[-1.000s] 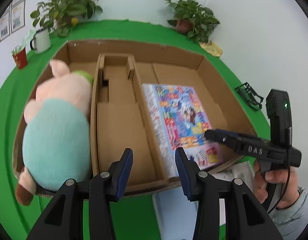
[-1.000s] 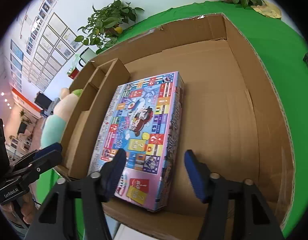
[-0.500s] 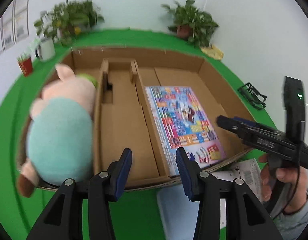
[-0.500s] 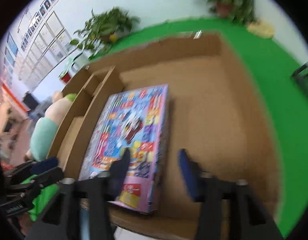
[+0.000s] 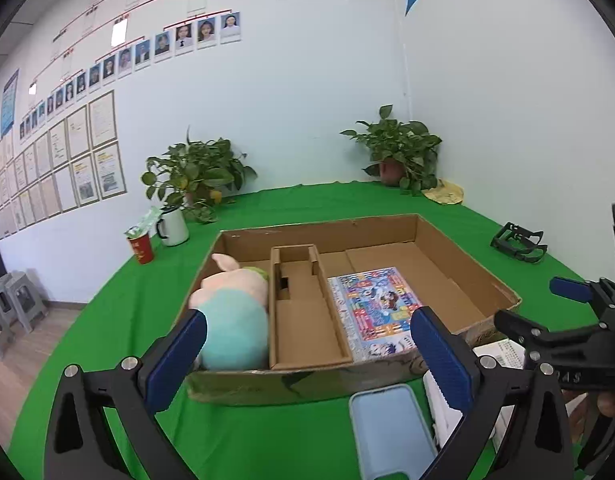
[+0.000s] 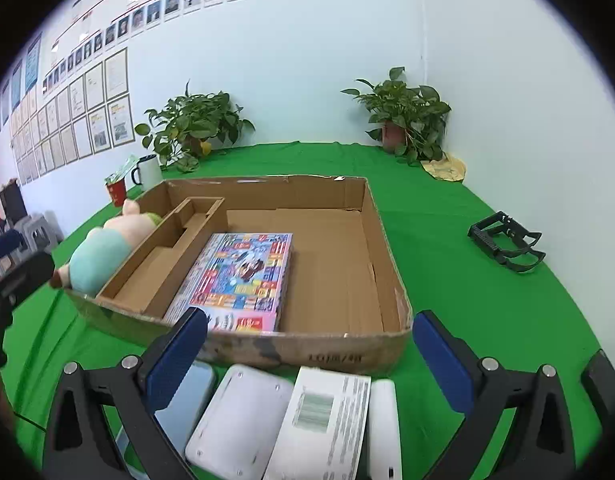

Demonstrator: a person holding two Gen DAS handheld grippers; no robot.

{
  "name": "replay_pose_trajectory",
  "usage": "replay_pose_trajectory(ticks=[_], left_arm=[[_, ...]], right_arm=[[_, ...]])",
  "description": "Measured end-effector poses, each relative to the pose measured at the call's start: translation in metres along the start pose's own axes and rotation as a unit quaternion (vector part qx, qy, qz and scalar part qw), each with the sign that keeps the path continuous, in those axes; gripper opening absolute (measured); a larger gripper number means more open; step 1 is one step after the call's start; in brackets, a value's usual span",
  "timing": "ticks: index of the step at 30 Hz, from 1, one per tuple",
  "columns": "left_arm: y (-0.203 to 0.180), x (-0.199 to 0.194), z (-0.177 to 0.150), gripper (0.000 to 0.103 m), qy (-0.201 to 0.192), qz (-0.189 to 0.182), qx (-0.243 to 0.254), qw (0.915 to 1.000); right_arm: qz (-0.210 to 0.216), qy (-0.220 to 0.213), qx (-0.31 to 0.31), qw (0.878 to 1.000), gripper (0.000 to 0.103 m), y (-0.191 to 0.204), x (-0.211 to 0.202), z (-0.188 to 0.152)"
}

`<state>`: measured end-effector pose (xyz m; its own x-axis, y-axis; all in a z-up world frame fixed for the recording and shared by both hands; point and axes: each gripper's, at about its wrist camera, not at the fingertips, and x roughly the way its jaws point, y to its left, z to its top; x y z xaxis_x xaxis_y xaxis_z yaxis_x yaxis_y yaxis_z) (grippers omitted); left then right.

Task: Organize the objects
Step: 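Move the right gripper back toward the remaining items on the table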

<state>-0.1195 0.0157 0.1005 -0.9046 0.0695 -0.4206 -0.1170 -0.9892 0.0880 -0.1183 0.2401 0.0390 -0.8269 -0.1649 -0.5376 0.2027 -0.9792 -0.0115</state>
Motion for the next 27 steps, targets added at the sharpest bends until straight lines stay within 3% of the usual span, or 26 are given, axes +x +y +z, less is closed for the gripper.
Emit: replay_pose_trajectory(ticks=[5, 10, 13, 18, 23, 27], left_arm=[[0.022, -0.051, 0.007, 0.103, -0.009, 0.038, 0.005, 0.9992], [0.038, -0.085, 0.023, 0.103, 0.022, 0.072, 0.036, 0.9965], [0.032, -0.088, 0.016, 0.103, 0.033, 0.041, 0.014, 0.9985], [-0.007, -0.058, -0.025, 0.103, 0.059, -0.023, -0.026, 0.9976], [-0.032, -0.047, -0.045, 0.103, 0.053, -0.038, -0.034, 0.9973], [-0.037, -0.046, -0.046, 0.103, 0.054, -0.051, -0.034, 0.9966]], right_arm=[[0.004, -0.016, -0.018, 1.000, 0.102, 0.012, -0.022, -0.008], [0.021, -0.016, -0.002, 1.000, 0.102, 0.012, -0.038, -0.018], [0.038, -0.012, 0.011, 0.999, 0.102, 0.011, -0.044, -0.026], [0.049, -0.018, 0.016, 0.999, 0.102, 0.008, -0.058, -0.041], [0.034, -0.038, -0.009, 0.999, 0.102, 0.003, -0.075, -0.055], [0.061, -0.058, -0.011, 0.996, 0.102, -0.004, -0.089, -0.068]])
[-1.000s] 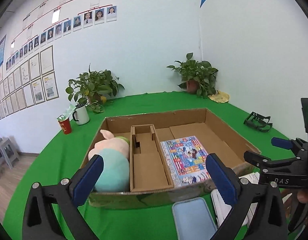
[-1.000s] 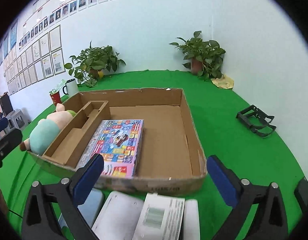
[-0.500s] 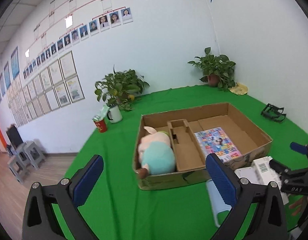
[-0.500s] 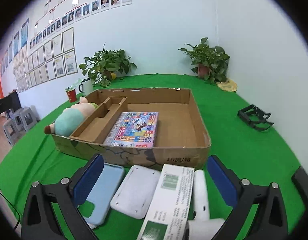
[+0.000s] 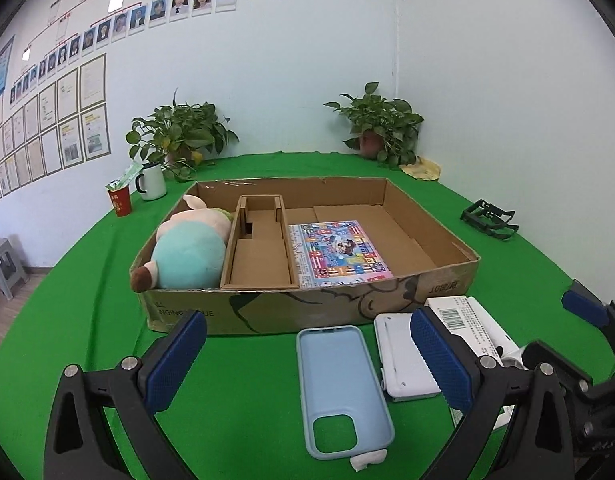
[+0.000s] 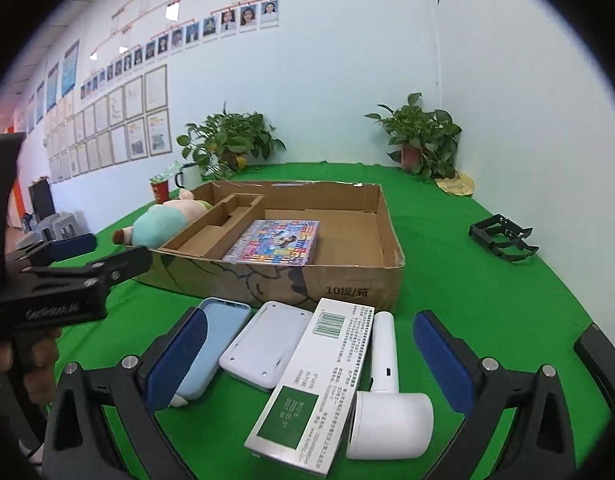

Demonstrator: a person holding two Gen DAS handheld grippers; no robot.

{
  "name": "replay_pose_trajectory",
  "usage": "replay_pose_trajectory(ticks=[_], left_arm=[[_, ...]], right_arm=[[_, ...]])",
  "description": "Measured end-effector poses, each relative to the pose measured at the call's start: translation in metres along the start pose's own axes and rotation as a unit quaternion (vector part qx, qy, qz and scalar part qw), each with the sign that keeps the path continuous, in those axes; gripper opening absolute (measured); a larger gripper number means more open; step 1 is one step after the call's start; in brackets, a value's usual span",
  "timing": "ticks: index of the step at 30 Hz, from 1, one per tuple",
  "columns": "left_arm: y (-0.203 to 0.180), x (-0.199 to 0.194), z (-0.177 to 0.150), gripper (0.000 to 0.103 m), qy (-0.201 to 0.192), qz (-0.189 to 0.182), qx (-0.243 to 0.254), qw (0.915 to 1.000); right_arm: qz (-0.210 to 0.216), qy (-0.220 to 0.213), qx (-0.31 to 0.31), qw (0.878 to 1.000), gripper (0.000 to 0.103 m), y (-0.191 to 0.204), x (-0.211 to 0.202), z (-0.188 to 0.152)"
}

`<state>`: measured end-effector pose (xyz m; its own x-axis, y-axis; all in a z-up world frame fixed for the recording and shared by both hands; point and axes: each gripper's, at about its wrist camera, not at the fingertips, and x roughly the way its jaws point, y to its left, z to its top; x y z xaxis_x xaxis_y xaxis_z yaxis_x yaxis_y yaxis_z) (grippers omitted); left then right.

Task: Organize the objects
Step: 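Move the right gripper back toward the remaining items on the table, then grasp the white box with the green label with the right gripper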

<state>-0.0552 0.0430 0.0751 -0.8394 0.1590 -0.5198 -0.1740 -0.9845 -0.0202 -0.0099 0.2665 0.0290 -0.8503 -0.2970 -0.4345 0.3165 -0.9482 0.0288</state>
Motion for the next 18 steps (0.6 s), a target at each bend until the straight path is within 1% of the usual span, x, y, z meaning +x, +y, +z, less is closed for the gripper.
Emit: replay_pose_trajectory(ticks=[2, 4, 6, 8, 9, 11, 12, 15, 17, 18], left_arm=[[-0.001, 0.002, -0.002, 0.103, 0.007, -0.007, 0.004, 0.9999], [-0.002, 0.005, -0.005, 0.103, 0.020, -0.025, 0.007, 0.9995], [-0.005, 0.014, -0.009, 0.103, 0.043, -0.059, 0.003, 0.9973], [-0.009, 0.022, -0.014, 0.103, 0.073, -0.110, -0.010, 0.9912], [-0.011, 0.025, -0.016, 0.103, 0.082, -0.127, -0.013, 0.9884], [-0.019, 0.033, -0.023, 0.103, 0.105, -0.161, -0.017, 0.9812], [-0.023, 0.038, -0.026, 0.102, 0.117, -0.173, -0.016, 0.9778], [-0.034, 0.048, -0.033, 0.101, 0.129, -0.189, -0.009, 0.9734], [-0.042, 0.052, -0.038, 0.100, 0.132, -0.198, -0.011, 0.9711], [-0.045, 0.055, -0.039, 0.099, 0.137, -0.205, -0.013, 0.9691]], right_arm=[[0.022, 0.001, 0.011, 1.000, 0.102, -0.004, -0.004, -0.007], [0.038, 0.026, 0.023, 0.999, 0.102, -0.007, 0.000, -0.016], [0.038, 0.068, 0.022, 0.997, 0.102, -0.006, 0.008, -0.026], [0.041, 0.093, 0.025, 0.994, 0.102, -0.005, 0.013, -0.035], [0.043, 0.108, 0.030, 0.993, 0.103, -0.004, 0.014, -0.040], [0.041, 0.106, 0.026, 0.993, 0.102, -0.001, 0.011, -0.045], [0.047, 0.106, 0.027, 0.993, 0.102, 0.002, 0.008, -0.046], [0.059, 0.095, 0.021, 0.994, 0.102, 0.011, 0.002, -0.050], [0.072, 0.100, 0.017, 0.992, 0.102, 0.015, 0.003, -0.054], [0.072, 0.107, 0.016, 0.992, 0.102, 0.017, 0.005, -0.056]])
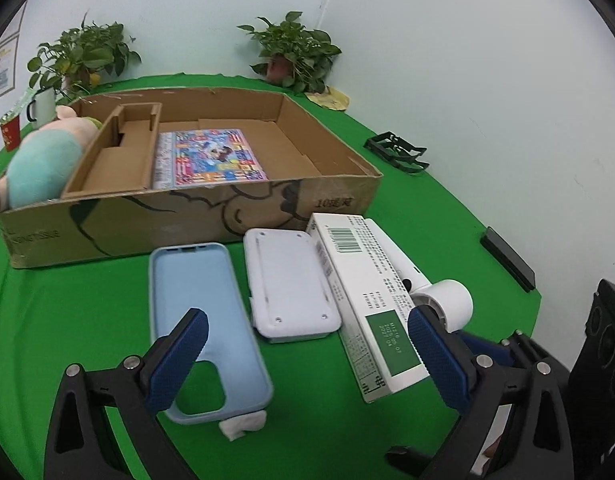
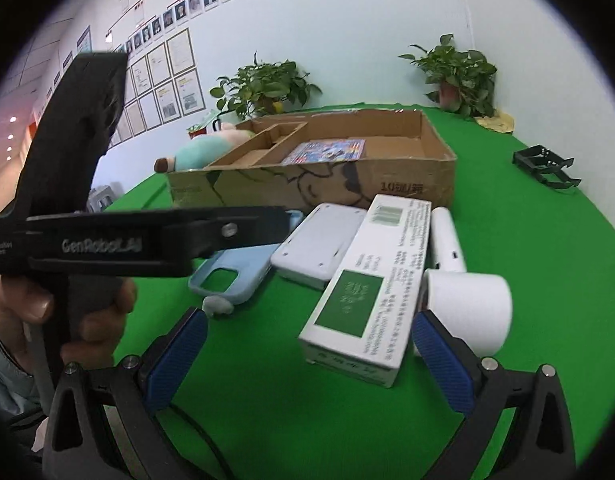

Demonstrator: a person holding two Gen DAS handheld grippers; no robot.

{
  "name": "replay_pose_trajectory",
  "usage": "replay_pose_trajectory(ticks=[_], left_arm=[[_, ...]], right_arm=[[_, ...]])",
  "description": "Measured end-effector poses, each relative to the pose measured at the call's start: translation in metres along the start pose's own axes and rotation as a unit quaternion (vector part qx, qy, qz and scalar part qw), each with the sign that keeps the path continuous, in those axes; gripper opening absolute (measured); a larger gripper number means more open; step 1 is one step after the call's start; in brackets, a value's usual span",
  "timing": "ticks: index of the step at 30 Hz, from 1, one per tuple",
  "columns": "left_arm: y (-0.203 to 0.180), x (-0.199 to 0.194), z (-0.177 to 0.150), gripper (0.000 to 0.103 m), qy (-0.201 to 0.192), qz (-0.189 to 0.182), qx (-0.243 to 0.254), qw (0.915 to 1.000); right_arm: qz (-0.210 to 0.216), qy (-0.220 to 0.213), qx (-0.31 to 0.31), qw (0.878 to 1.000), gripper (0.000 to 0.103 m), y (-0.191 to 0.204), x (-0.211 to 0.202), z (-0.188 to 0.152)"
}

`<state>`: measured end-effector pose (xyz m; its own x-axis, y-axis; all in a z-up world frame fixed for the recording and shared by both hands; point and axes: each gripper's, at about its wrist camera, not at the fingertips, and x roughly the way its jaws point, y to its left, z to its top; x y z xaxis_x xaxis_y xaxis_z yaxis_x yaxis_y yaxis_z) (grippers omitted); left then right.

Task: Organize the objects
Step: 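Grasp the white box with the green label with the right gripper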

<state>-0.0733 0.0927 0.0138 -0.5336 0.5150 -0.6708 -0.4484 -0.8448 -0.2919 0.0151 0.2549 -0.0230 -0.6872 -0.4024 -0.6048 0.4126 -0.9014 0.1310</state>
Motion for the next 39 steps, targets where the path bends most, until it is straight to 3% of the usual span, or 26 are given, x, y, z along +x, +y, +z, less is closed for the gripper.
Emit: replay_pose_trajectory(ticks=[7, 14, 21, 27, 31, 36, 39], left_arm=[[-0.004, 0.032, 0.000, 0.085, 0.046, -0.078, -0.014, 0.9958], [-0.013, 0.055, -0.004, 0.065, 0.088, -0.152, -0.028, 0.9840], [-0.026, 0.057, -0.021, 0.061, 0.121, -0.186, -0.028, 0.9746], [-0.035, 0.061, -0.043, 0.061, 0.177, -0.214, -0.033, 0.9601], [-0.015, 0.073, -0.033, 0.061, 0.174, -0.224, -0.095, 0.9542], [-0.009, 0.081, -0.023, 0.061, 0.170, -0.216, -0.103, 0.9561], [-0.007, 0.084, -0.024, 0.061, 0.169, -0.222, -0.114, 0.9536]], right_arm=[[-0.019, 0.030, 0.033, 0.999, 0.093, -0.012, 0.011, -0.002], [-0.049, 0.045, 0.047, 0.997, 0.066, -0.017, 0.021, -0.003], [-0.035, 0.044, 0.049, 0.997, 0.065, -0.025, 0.007, -0.014], [-0.011, 0.059, 0.018, 0.998, 0.067, -0.031, -0.022, -0.035], [-0.015, 0.076, 0.017, 0.997, 0.069, -0.028, -0.023, -0.040], [-0.044, 0.058, 0.002, 0.997, 0.069, -0.015, -0.014, -0.030], [-0.063, 0.072, 0.032, 0.995, 0.071, -0.022, -0.002, -0.024]])
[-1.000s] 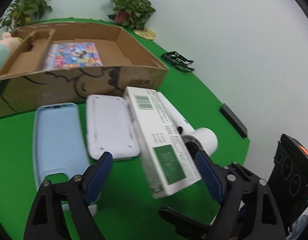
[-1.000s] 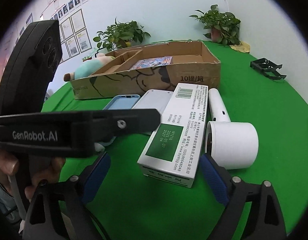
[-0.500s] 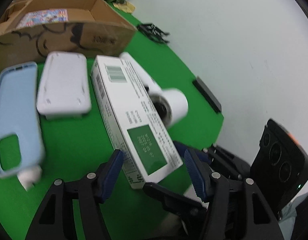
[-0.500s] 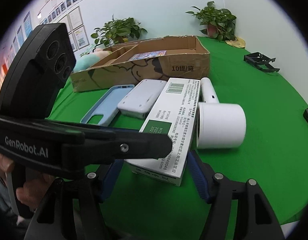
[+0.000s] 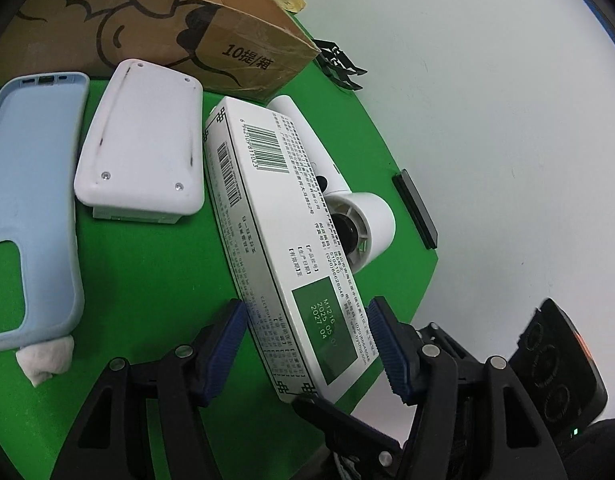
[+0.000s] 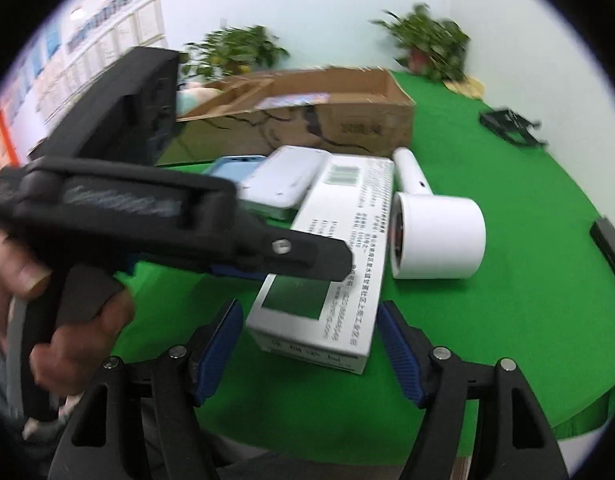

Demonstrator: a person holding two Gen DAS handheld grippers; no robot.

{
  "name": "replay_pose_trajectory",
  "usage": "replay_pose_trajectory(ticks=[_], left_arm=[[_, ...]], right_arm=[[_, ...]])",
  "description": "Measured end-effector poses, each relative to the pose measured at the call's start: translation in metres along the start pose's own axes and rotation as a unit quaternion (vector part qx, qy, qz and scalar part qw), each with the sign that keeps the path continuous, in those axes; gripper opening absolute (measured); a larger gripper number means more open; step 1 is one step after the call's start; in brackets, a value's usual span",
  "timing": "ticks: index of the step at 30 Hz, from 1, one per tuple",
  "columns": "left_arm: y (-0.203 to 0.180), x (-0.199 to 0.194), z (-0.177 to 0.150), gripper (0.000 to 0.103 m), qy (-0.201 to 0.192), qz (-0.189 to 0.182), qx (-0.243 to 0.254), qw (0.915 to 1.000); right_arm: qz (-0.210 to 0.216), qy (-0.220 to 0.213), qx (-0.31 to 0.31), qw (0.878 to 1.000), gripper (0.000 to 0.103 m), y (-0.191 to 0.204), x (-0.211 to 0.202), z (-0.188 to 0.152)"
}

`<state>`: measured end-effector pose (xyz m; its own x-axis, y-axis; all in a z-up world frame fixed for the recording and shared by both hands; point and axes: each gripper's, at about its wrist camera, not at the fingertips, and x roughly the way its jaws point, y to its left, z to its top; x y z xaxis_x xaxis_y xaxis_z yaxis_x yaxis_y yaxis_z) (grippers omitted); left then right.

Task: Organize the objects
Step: 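Grasp the white box with the green label with the right gripper, then lift the white box and carry it over the large cardboard box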

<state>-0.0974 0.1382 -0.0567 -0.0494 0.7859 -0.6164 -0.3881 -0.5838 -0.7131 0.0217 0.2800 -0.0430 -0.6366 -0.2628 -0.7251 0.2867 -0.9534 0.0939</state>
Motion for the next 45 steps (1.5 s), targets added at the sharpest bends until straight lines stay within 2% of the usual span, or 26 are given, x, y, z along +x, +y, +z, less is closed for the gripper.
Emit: replay_pose_trajectory(ticks=[2, 4, 8, 11, 13, 15, 19, 25, 28, 35, 38, 39, 45], left_arm=[[0.001, 0.000, 0.001, 0.061, -0.002, -0.003, 0.000, 1.0000], [0.001, 0.001, 0.001, 0.061, -0.001, -0.003, 0.004, 1.0000], [-0.002, 0.000, -0.002, 0.060, 0.001, -0.001, 0.011, 0.9999], [-0.003, 0.001, -0.002, 0.057, 0.000, -0.001, 0.003, 1.0000], [-0.002, 0.001, -0.001, 0.050, -0.001, 0.000, -0.005, 1.0000], [-0.002, 0.001, 0.001, 0.049, 0.000, 0.000, -0.008, 1.0000], [-0.002, -0.001, 0.002, 0.047, 0.000, 0.003, -0.009, 1.0000], [-0.018, -0.017, 0.005, 0.043, -0.022, 0.020, 0.021, 0.9993], [-0.029, -0.036, 0.008, 0.042, -0.045, 0.028, 0.042, 0.9977], [-0.065, -0.082, 0.033, 0.041, -0.107, 0.057, 0.099, 0.9877], [-0.075, -0.101, 0.042, 0.041, -0.125, 0.071, 0.116, 0.9828], [-0.086, -0.092, 0.047, 0.041, -0.128, 0.075, 0.120, 0.9817], [-0.087, -0.117, 0.056, 0.041, -0.145, 0.090, 0.135, 0.9760]], right_arm=[[0.005, 0.006, 0.021, 1.000, 0.070, -0.005, 0.004, 0.004], [-0.004, 0.006, 0.023, 1.000, 0.065, -0.007, 0.005, 0.006], [0.003, 0.002, 0.030, 1.000, 0.063, -0.013, 0.003, 0.003], [0.029, 0.005, 0.058, 0.998, 0.063, -0.021, -0.003, -0.001], [0.064, 0.006, 0.087, 0.994, 0.063, -0.028, -0.007, -0.003], [0.089, 0.008, 0.111, 0.990, 0.063, -0.034, -0.009, -0.006], [0.090, 0.007, 0.109, 0.990, 0.063, -0.030, -0.010, -0.007], [0.086, -0.002, 0.089, 0.992, 0.063, -0.022, -0.012, -0.004], [0.085, -0.022, 0.077, 0.993, 0.062, -0.017, -0.018, 0.001], [0.095, -0.096, 0.038, 0.990, 0.062, -0.002, -0.035, 0.034], [0.099, -0.116, 0.026, 0.988, 0.062, 0.003, -0.037, 0.047], [0.103, -0.123, 0.026, 0.987, 0.062, 0.003, -0.038, 0.053], [0.111, -0.141, 0.020, 0.984, 0.062, 0.005, -0.035, 0.070]])
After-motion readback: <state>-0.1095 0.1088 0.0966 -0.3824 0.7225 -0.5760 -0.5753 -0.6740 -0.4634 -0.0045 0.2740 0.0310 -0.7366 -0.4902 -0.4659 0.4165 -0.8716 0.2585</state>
